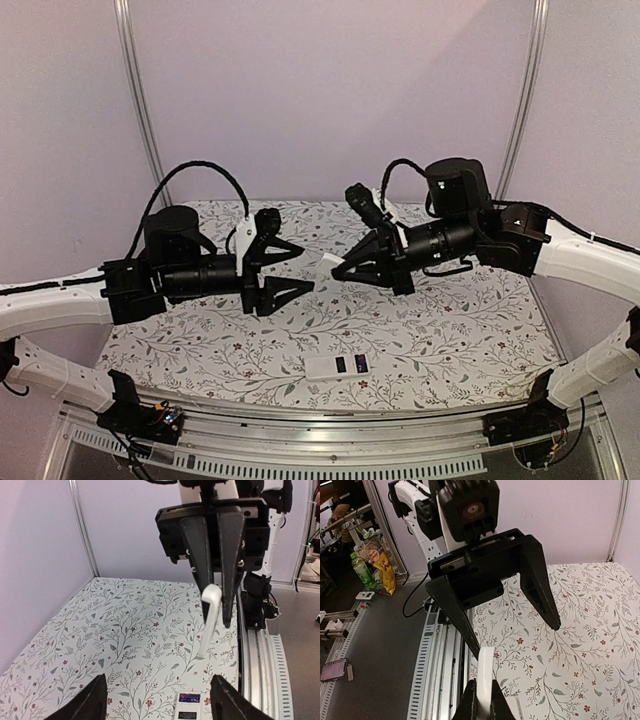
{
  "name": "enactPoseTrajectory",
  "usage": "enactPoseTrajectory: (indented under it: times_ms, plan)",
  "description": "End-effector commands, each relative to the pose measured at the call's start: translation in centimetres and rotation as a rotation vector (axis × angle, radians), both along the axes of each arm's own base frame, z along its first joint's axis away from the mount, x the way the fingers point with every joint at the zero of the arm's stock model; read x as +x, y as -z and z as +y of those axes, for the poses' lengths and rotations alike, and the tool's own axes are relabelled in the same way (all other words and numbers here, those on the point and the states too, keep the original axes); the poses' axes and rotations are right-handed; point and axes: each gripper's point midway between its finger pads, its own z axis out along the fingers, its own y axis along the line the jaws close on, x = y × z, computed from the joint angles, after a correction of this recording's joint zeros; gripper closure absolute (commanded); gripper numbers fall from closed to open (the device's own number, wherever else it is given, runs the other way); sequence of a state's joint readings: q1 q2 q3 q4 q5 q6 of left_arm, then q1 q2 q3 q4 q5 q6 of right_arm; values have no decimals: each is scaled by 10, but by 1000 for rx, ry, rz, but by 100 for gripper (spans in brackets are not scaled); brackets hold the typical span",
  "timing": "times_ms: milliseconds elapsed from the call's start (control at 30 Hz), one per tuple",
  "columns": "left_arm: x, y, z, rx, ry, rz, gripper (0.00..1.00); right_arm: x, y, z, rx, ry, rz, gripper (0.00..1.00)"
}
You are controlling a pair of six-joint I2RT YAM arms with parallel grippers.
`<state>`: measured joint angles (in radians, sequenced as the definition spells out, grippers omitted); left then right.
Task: Load the batteries into the remote control
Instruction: Pass from the right arm to the left
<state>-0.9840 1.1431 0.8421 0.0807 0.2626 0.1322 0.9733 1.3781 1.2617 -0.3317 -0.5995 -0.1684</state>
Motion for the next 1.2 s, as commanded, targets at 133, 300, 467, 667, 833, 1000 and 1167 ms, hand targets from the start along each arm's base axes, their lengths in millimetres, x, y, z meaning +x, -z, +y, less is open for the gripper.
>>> enactPoseTrajectory:
  times_ms: [133,300,467,667,833,1000,1167]
  plan:
    - [-23,-81,2,-429,124,54,40,-13,-87,-13,396,21,61,100]
    - [-29,-96,-16,-487,190,45,45,-13,-99,-16,462,32,29,100]
    - [-31,-112,-32,-516,235,47,57,-15,-107,-17,500,20,3,100]
    - [-34,-117,-37,-523,253,65,66,-13,-104,-18,501,34,-7,100]
    - [-41,-120,-40,-510,265,60,65,-14,-103,-19,500,32,-5,100]
    - [-42,-122,-40,-510,269,53,66,-14,-102,-19,499,35,-6,100]
    - [-43,-126,-40,-516,269,51,93,-15,-100,-19,495,28,-2,100]
